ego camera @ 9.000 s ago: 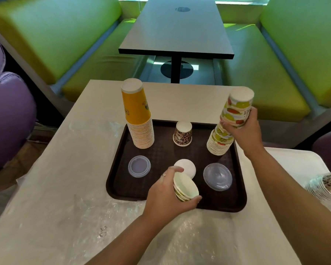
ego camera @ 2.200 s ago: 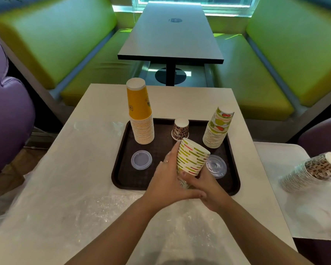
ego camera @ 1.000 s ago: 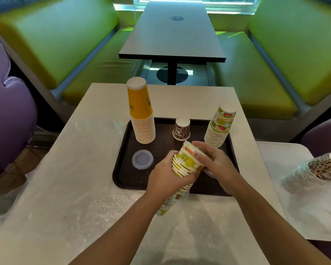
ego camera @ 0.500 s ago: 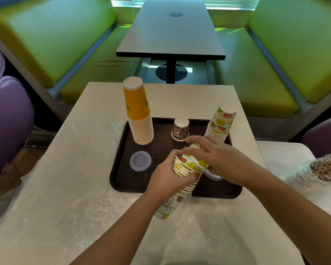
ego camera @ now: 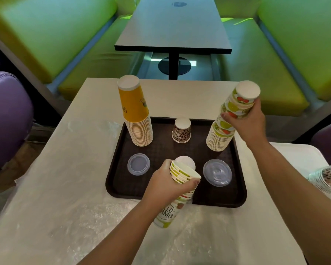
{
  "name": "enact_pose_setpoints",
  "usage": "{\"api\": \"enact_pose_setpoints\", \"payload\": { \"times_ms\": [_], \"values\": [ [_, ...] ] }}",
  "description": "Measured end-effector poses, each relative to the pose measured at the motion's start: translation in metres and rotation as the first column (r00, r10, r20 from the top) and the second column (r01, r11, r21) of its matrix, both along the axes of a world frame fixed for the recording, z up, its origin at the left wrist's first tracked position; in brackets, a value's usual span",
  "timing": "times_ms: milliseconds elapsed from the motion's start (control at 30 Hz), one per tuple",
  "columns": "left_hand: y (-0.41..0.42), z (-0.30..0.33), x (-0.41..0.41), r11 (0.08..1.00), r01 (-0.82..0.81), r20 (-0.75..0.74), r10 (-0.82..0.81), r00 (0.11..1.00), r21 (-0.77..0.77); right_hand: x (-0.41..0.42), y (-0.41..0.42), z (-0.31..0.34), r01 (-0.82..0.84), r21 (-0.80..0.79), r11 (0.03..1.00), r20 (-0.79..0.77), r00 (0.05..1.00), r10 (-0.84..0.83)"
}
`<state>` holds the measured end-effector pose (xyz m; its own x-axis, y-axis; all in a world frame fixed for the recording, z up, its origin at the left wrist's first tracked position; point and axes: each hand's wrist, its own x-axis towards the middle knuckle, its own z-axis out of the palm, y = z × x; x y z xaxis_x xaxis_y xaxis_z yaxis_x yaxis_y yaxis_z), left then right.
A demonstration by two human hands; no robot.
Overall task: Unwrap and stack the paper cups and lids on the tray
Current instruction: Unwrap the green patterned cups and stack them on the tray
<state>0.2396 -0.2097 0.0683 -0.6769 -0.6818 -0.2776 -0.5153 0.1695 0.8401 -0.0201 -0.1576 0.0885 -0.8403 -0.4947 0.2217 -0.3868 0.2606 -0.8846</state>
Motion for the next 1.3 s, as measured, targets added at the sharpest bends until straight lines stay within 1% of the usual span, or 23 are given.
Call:
{"api": "enact_pose_setpoints", "payload": {
  "times_ms": [100,267,400,467,533,567,633,667,700,733,767,800,833,867,900,933,967,1067,1167,1300],
  "values": [
    [-0.003,-0.004,-0.001,1.0,-0.001,0.001,0.001,1.0,0.001,-0.006,-0.003,-0.015,0.014,0.066,0.998,0.047,0.999,-0.017],
    [-0.006,-0.008,-0.002,1.0,0.003,0.004,-0.003,1.0,0.014,-0.004,-0.004,-0.042,0.004,0.186,0.983,0.061,0.998,-0.015],
    [-0.008,-0.009,-0.002,1.0,0.014,0.011,-0.014,1.0,0.014,-0.003,-0.005,-0.049,0.02,0.216,0.976,0.051,0.998,-0.032],
    [-0.009,-0.011,-0.002,1.0,0.017,0.016,-0.016,1.0,-0.003,-0.005,-0.005,-0.05,0.005,0.229,0.973,0.075,0.997,-0.023],
    [-0.009,-0.011,-0.002,1.0,0.012,0.012,-0.012,1.0,-0.016,-0.004,-0.001,-0.05,0.014,0.19,0.982,0.095,0.995,-0.033],
    [-0.009,-0.011,-0.002,1.0,0.01,0.012,-0.01,1.0,-0.02,0.0,0.003,-0.047,0.054,0.145,0.988,0.066,0.996,-0.064],
    [-0.01,-0.01,-0.002,1.0,0.008,0.014,-0.007,1.0,-0.023,0.019,0.014,-0.032,0.132,0.001,0.991,-0.065,0.989,-0.132],
    [-0.01,-0.01,-0.002,1.0,0.009,0.016,-0.009,1.0,-0.023,0.034,0.02,-0.022,0.118,-0.087,0.989,-0.126,0.984,-0.128],
    [-0.01,-0.01,-0.001,1.0,0.012,0.019,-0.012,1.0,-0.023,0.048,0.025,-0.014,0.048,-0.148,0.988,-0.146,0.987,-0.07],
    [-0.009,-0.009,-0.001,0.999,0.019,0.025,-0.018,1.0,-0.026,0.064,0.029,-0.006,-0.076,-0.164,0.984,-0.12,0.991,0.056],
    [-0.008,-0.008,-0.001,0.999,0.026,0.034,-0.025,0.999,-0.03,0.078,0.031,-0.002,-0.245,-0.118,0.962,-0.069,0.969,0.238],
    [-0.007,-0.007,-0.002,0.999,0.036,0.043,-0.034,0.998,-0.037,0.09,0.033,0.001,-0.418,-0.005,0.909,-0.009,0.909,0.418],
    [-0.007,-0.006,-0.002,0.998,0.046,0.051,-0.044,0.998,-0.044,0.099,0.034,0.001,-0.56,0.147,0.815,0.056,0.828,0.558],
    [-0.006,-0.004,-0.003,0.997,0.061,0.062,-0.058,0.996,-0.049,0.106,0.034,-0.001,-0.648,0.281,0.708,0.128,0.756,0.642],
    [-0.006,-0.001,-0.004,0.995,0.078,0.074,-0.074,0.995,-0.055,0.11,0.033,-0.004,-0.69,0.369,0.623,0.185,0.711,0.678],
    [-0.005,0.001,-0.005,0.994,0.095,0.083,-0.089,0.993,-0.062,0.114,0.033,-0.004,-0.703,0.42,0.573,0.217,0.691,0.689],
    [-0.005,0.003,-0.006,0.992,0.107,0.086,-0.101,0.991,-0.067,0.116,0.033,-0.004,-0.707,0.444,0.55,0.228,0.683,0.694],
    [-0.003,0.007,-0.005,0.989,0.128,0.075,-0.122,0.99,-0.079,0.118,0.034,-0.001,-0.701,0.462,0.543,0.231,0.686,0.689],
    [0.0,0.012,-0.003,0.986,0.145,0.058,-0.141,0.988,-0.078,0.119,0.036,0.002,-0.712,0.419,0.564,0.237,0.685,0.688],
    [0.004,0.015,0.003,0.986,0.151,-0.012,-0.152,0.988,-0.076,0.114,0.039,0.004,-0.715,0.376,0.59,0.209,0.685,0.698]
  ]
}}
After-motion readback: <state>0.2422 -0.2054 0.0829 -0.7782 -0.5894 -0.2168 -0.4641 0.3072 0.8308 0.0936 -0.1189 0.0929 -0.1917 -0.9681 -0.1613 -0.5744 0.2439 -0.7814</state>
